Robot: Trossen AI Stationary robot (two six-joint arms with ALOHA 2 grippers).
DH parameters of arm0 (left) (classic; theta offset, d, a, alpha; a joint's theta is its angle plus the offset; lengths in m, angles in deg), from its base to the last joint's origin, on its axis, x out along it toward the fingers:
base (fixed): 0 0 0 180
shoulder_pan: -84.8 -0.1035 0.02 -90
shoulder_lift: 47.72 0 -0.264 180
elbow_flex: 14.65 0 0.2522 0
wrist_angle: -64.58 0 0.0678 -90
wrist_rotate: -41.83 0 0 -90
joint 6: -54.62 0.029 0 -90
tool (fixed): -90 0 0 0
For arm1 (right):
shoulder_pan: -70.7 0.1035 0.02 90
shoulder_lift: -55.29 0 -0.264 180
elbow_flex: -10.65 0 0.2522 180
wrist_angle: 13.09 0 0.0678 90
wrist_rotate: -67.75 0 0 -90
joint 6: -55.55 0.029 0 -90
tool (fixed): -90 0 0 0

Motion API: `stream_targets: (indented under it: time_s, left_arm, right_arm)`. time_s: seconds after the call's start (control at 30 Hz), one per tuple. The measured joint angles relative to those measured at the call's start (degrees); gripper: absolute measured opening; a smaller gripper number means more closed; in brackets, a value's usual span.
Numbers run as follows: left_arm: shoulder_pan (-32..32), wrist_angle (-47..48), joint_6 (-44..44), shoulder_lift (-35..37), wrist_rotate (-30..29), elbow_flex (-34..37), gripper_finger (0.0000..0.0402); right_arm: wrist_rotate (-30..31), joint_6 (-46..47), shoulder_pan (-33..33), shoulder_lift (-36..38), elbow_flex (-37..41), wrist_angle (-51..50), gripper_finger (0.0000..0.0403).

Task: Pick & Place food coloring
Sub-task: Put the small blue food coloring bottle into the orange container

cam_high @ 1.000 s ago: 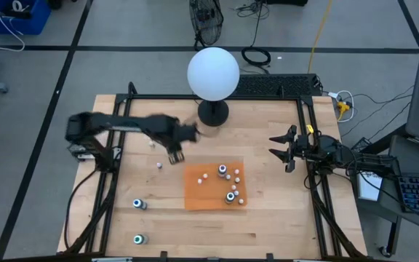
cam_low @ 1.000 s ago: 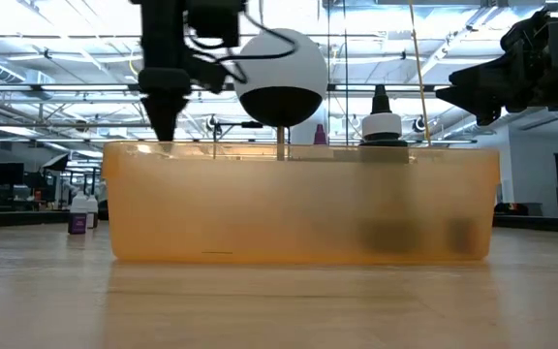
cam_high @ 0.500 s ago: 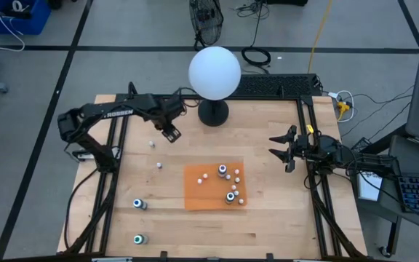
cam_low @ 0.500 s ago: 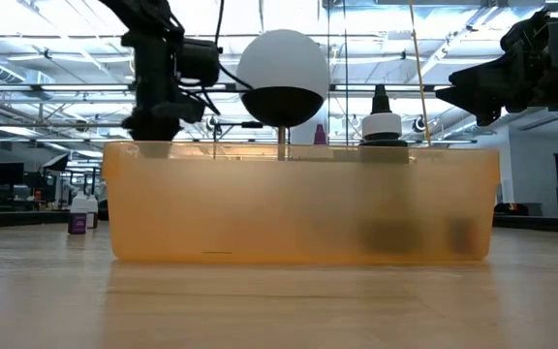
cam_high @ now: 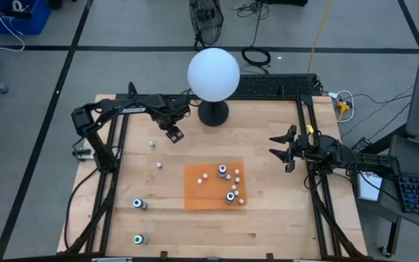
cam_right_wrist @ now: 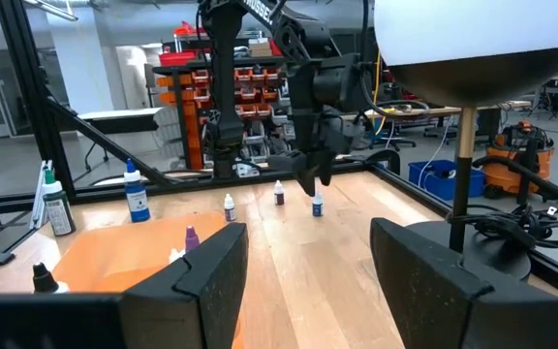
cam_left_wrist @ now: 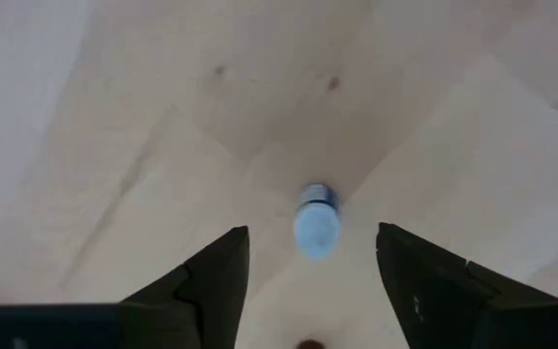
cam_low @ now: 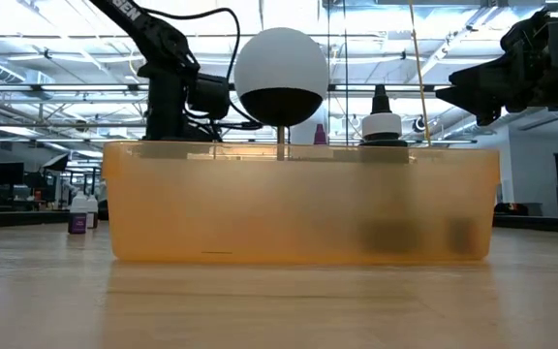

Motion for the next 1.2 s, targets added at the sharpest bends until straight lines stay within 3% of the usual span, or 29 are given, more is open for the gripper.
stream_targets:
  time_s: [0.23, 0.5, 0.83, 1.0, 1.2]
  left_arm:
    - [0.1, -0.9, -2.3, 0.1, -1.2, 0.6, 0.0237]
    - [0.1, -8.7, -2.4, 0.1, -0.1, 6.6, 0.0221]
    - [0.0, -9.5, -2.1, 0.1, -0.3, 7.2, 0.0191]
    - [0.0, -9.0, -2.4, 0.1, -0.5, 7.3, 0.0154]
    - [0.1, -8.9, -1.8, 0.1, -0.5, 7.2, 0.0067]
  right_arm:
    - [0.0, 0.0, 0.0, 0.0, 0.0, 0.0, 0.0208]
    - [0.0, 0.0, 0.0, 0.0, 0.0, 0.0, 0.0208]
    - [0.0, 0.0, 0.0, 0.0, 0.0, -0.1, 0.0208]
    - [0.0, 0.0, 0.0, 0.0, 0.0, -0.1, 0.0208]
    - [0.0, 0.0, 0.0, 0.0, 0.0, -0.1, 0.0208]
